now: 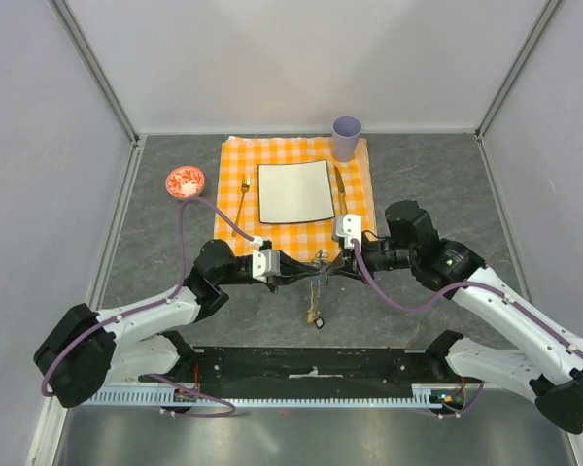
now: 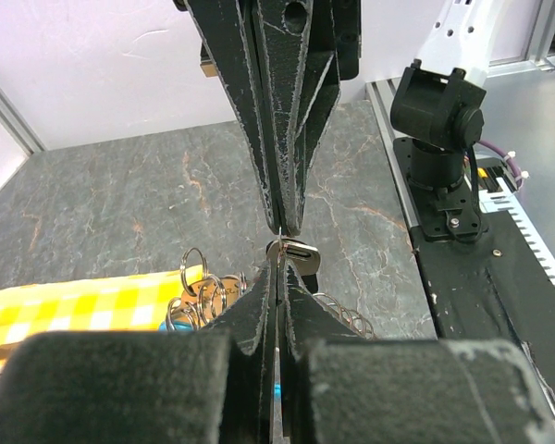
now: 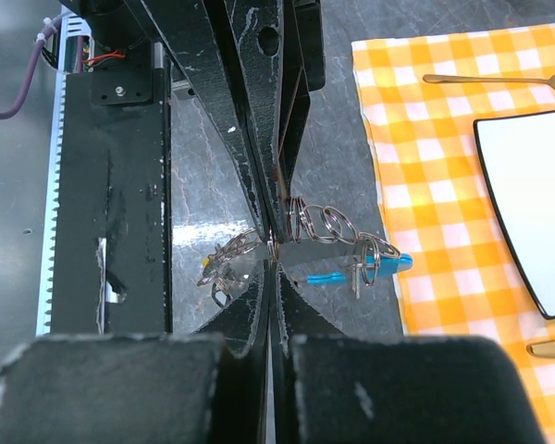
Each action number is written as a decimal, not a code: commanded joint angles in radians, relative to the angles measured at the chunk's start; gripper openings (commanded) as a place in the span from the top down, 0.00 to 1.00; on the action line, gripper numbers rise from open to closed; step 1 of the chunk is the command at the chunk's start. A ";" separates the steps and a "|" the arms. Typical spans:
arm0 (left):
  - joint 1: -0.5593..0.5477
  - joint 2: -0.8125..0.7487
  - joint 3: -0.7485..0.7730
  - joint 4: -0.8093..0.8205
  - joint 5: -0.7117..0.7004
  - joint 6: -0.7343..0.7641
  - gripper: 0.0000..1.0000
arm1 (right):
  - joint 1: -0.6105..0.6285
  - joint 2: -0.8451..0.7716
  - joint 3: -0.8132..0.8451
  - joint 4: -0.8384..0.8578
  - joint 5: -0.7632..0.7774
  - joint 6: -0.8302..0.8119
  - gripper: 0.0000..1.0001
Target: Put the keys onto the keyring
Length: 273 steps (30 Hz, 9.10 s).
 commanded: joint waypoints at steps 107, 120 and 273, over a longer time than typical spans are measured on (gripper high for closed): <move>0.003 -0.081 -0.065 0.244 -0.098 -0.052 0.98 | 0.001 -0.049 -0.076 0.226 -0.001 0.149 1.00; 0.003 -0.071 -0.062 0.255 -0.078 -0.063 0.98 | 0.001 -0.043 -0.075 0.235 0.003 0.149 1.00; 0.001 -0.027 0.011 0.153 -0.029 -0.102 0.98 | -0.014 0.000 -0.101 0.353 -0.118 0.213 1.00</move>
